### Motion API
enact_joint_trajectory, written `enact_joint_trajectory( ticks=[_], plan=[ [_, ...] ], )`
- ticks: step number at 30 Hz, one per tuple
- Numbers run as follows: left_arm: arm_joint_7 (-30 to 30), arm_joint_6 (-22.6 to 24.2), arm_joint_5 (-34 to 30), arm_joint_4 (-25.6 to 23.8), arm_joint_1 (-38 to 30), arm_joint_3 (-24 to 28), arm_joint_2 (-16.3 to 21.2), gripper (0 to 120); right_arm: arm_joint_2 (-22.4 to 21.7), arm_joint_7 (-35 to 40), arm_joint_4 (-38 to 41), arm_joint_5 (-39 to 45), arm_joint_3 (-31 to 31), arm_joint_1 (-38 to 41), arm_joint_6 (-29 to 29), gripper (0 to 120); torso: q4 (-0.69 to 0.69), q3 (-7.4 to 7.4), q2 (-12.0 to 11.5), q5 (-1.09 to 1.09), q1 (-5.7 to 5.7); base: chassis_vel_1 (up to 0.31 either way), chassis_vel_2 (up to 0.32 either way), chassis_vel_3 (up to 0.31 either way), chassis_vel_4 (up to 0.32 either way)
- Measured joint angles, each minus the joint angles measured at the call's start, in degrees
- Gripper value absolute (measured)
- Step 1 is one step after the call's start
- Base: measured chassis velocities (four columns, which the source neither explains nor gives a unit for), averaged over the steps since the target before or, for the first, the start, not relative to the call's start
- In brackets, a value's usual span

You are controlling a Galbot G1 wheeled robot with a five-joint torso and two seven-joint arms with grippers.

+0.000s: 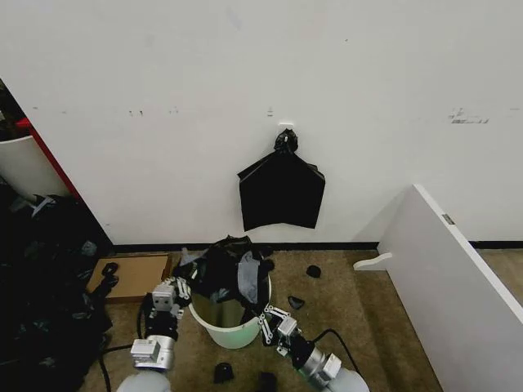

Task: Place the garbage bag over the trash bin.

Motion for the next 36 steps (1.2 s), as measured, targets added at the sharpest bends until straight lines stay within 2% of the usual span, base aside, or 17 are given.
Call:
enact_joint_trajectory(
  ticks=[4,11,19,28,36],
  plan=[
    [-1.4,-2.6,4.5,2.1,1.7,-0.3,0.3,0,-2.9,3.7,4.6,-0.2,-1.6,-4.3,-3.6,0,0.0,0.0,0.0,0.0,0.0,0.0,0.0,0.0,0.0],
    [-3.6,-3.9,11.4,4.6,4.5,-0.3,0.4,0,-4.4,8.5,8.3,-3.9,-3.1,-8.8,-8.2,0,0.0,-0.01,0.0,0.0,0.0,0.0,0.0,0.0,0.0],
    [-5.2,-5.0,17.4,11.8,3.7,-0.1,-1.1,0,-3.0,11.1,4.1,-10.2,-3.0,-7.6,-11.0,0,0.0,0.0,0.0,0.0,0.0,0.0,0.0,0.0,0.0],
    [-6.1,-5.5,20.0,15.3,2.6,-1.4,-2.0,0,-1.9,15.6,0.0,-10.1,-2.9,-4.1,-11.5,0,0.0,0.0,0.0,0.0,0.0,0.0,0.0,0.0,0.0],
    [-5.9,-5.2,20.8,17.4,1.9,-1.5,-2.0,0,-2.0,12.7,-3.3,-10.4,-1.7,-2.6,-8.5,0,0.0,0.0,0.0,0.01,0.0,0.0,0.0,0.0,0.0]
  ],
)
